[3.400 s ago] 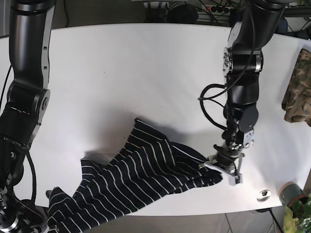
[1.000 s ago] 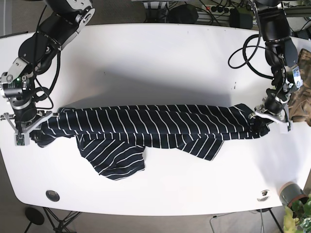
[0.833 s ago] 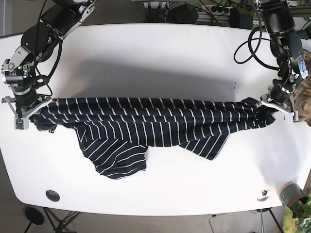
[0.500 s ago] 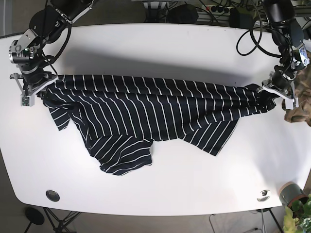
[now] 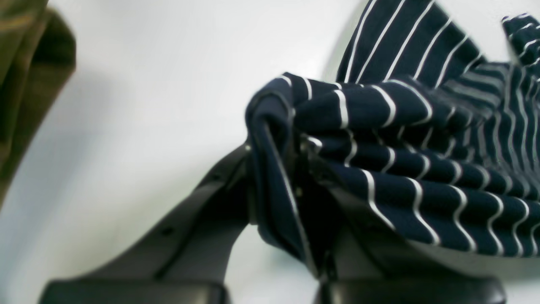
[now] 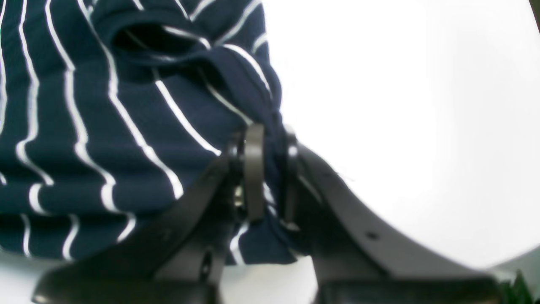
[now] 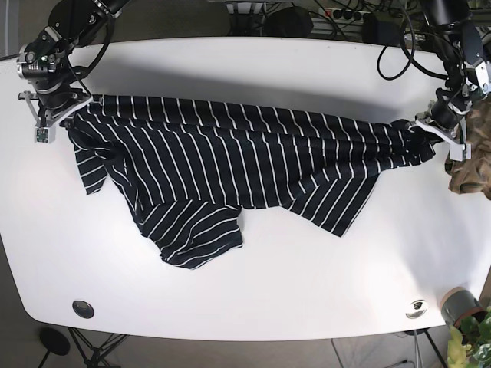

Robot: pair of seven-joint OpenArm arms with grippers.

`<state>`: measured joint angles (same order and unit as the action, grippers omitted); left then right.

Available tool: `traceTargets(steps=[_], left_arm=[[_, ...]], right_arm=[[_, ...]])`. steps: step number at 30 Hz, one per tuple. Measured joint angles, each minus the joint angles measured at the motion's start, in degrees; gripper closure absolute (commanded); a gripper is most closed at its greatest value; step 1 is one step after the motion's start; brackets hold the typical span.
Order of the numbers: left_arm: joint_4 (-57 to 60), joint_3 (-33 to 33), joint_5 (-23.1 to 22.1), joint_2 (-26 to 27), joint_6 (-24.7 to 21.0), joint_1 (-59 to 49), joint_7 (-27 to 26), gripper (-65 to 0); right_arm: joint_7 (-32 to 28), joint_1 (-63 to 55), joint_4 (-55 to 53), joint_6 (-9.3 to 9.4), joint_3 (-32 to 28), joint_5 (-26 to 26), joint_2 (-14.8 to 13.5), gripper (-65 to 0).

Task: Fold the T-shirt properly
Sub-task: 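Lay the shirt down and move the right gripper along its edge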

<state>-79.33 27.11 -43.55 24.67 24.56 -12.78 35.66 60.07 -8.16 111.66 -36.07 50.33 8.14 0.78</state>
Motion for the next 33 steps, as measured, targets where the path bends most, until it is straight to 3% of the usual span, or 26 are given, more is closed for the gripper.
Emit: traceTargets(steps=[3,16,22,25,30,33], left_arm=[[0.1,0.5,0.0,0.4,0.2,-0.8,0.5,0.0],[0.1,1.4,0.0,1.4,0.3,-2.6,0.1,0.0],[0.0,1.4,-0.2,2.0,0.4,-3.4,0.1,0.0],[0.0,1.4,-0.2,1.9,0.4,-3.8,0.1,0.0],[0.0,1.6,0.2,1.9,-0.1,-3.7,-0.6,0.0],[0.1,1.7,0.3,1.9,-0.4,-3.6,-0.6,0.0]], right_arm=[[0.1,-0.5,-1.2,-1.49,0.8,1.0,-0.1,-2.5],[-0.7,-2.5,-6.1,-1.97,0.8,2.4,-0.2,-2.5],[-1.5,-2.7,-8.6,-3.48,5.0,5.1,0.7,-4.1],[-1.3,-3.0,-9.7,-3.48,5.0,4.9,0.8,-15.4],[-1.3,-3.3,-7.4,-3.34,5.0,4.5,0.9,-44.2],[-1.4,-3.6,-4.4,-3.37,4.7,4.1,0.8,-50.1]])
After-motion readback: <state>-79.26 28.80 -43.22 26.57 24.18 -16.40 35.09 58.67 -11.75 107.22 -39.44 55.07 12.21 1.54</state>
